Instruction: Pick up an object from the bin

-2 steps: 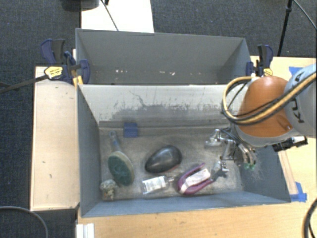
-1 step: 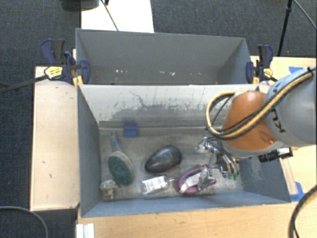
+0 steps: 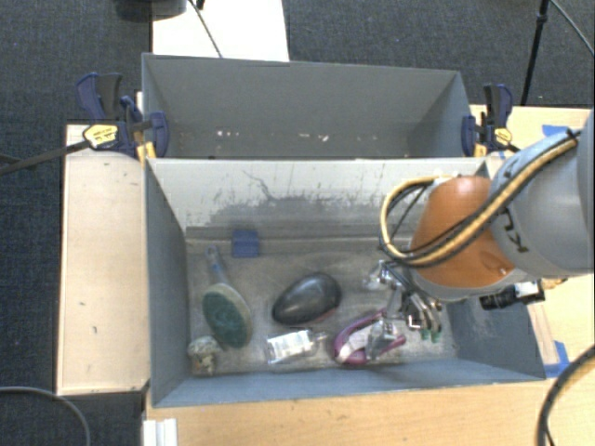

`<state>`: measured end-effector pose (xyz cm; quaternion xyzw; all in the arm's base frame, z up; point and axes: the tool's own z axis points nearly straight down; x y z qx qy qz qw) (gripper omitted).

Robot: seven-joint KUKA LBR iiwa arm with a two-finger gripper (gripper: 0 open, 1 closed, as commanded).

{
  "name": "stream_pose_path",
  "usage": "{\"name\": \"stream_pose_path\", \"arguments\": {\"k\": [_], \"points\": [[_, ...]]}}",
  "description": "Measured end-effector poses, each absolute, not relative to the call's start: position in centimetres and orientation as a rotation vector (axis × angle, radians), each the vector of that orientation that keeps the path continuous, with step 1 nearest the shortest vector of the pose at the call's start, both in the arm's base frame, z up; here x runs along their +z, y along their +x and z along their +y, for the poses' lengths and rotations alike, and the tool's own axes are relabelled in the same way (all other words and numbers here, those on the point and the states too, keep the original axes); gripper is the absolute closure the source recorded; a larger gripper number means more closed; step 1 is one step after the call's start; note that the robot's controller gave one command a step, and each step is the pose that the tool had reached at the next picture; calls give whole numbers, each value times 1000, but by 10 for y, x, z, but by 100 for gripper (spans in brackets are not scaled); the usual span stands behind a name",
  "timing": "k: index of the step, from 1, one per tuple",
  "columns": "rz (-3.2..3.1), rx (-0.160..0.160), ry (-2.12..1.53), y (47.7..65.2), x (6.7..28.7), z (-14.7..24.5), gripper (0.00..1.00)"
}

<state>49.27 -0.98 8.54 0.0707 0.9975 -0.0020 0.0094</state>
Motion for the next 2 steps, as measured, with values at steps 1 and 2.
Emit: {"name": "stream_pose_path", "arguments": {"k": [1,2], "points": [[3144,-5,211,487,85,-7,100],[3124,-2,-204,500,264,-24,100]]}}
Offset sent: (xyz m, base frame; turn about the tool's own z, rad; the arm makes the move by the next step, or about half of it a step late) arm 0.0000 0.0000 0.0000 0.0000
